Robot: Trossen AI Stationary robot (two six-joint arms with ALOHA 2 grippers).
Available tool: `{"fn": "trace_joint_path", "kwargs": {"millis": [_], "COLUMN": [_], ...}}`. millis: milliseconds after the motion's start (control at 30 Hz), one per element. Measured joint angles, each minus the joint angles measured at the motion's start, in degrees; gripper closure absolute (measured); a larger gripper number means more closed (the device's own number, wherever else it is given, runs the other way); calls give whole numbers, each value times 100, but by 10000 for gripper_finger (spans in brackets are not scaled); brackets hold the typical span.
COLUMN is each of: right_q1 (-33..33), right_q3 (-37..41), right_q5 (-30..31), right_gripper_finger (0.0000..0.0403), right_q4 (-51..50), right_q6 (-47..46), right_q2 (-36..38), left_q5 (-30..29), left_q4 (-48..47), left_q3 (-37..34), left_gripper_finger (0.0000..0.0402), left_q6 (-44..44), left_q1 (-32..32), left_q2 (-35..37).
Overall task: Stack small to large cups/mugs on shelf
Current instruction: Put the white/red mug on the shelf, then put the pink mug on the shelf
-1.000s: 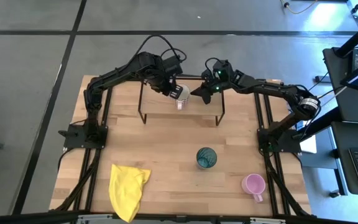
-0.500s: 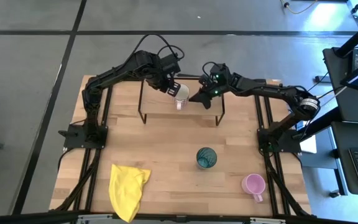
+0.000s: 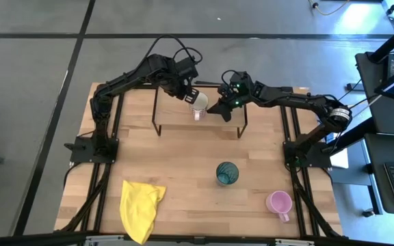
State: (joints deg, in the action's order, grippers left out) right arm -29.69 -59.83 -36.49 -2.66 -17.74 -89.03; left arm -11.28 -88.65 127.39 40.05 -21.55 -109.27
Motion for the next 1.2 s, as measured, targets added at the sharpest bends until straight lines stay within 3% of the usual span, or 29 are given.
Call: {"fn": "trace_joint_path", "kwargs": {"millis": [567, 700, 867, 1033, 1200], "right_q1": [-13, -15, 23, 216, 444], "right_q3": [0, 0, 0, -9, -9], "right_q5": [297, -86, -650, -544, -371], "right_gripper_finger": [398, 397, 387, 387, 386], "right_q4": [31, 264, 762, 767, 88], "right_q6": [157, 366, 810, 1357, 1839], "right_q2": [0, 95, 586, 1449, 2422], "left_q5": [4, 1, -33, -269, -537], "left_q4": [-27, 170, 486, 453, 357], "left_q3": [-9, -9, -7, -4, -4], "left_gripper_finger": [327, 327, 327, 327, 327], "left_q6": [-169, -199, -287, -383, -537], "left_q1": [97, 133, 412, 876, 1419], "left_q2": [-83, 124, 488, 813, 947]}}
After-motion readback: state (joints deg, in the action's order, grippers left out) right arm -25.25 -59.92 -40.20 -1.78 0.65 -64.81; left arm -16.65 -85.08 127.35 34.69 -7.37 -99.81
